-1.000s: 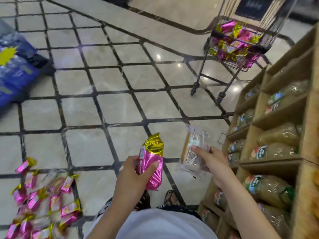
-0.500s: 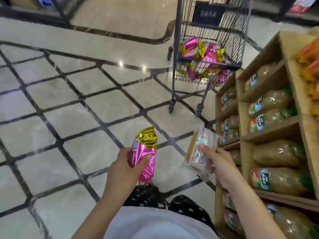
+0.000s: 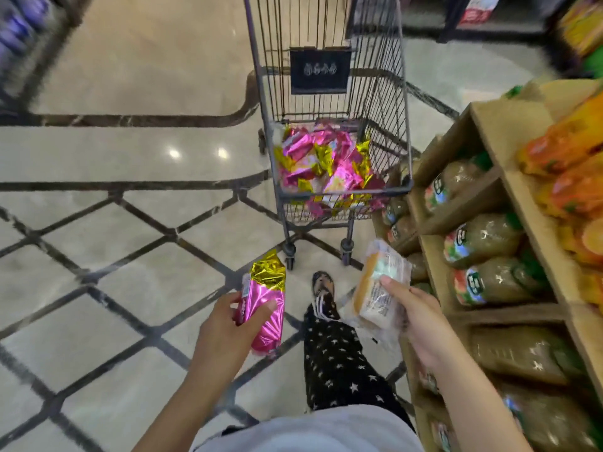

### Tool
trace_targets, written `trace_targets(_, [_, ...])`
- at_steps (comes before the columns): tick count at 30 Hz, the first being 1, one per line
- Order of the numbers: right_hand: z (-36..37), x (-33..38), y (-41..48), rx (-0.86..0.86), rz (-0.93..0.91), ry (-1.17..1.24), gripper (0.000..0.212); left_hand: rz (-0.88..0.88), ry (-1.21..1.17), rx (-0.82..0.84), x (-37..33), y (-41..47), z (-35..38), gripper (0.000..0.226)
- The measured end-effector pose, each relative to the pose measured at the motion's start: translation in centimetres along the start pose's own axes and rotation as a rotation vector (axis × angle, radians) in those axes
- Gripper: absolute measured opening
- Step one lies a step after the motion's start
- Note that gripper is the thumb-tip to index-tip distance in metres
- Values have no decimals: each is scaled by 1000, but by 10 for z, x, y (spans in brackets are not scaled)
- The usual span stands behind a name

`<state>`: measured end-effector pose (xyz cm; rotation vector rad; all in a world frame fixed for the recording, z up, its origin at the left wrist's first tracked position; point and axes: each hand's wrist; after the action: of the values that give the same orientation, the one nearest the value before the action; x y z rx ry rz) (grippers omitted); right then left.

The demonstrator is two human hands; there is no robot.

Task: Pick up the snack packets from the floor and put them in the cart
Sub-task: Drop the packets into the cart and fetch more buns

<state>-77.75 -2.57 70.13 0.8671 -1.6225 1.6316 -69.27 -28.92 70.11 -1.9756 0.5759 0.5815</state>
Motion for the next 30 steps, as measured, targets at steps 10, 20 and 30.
trace_targets(10, [17,175,221,5,-90,-125,33,36,14,-38,-218,130,21,41])
trace_targets(20, [69,219,308,-118,8,-180,48,95,161,93,-315,236,5,46])
trace_targets(30, [139,204,317,-368,128,-28,49,302,440,341,-391,327,-42,55])
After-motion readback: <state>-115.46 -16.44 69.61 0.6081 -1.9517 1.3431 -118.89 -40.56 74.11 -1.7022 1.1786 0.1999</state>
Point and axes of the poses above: each hand's wrist, its own y-axis towards the middle knuckle, its own z-axis out of the palm, x = y × z, and after that the axes turned 11 degrees about -z, right-handed
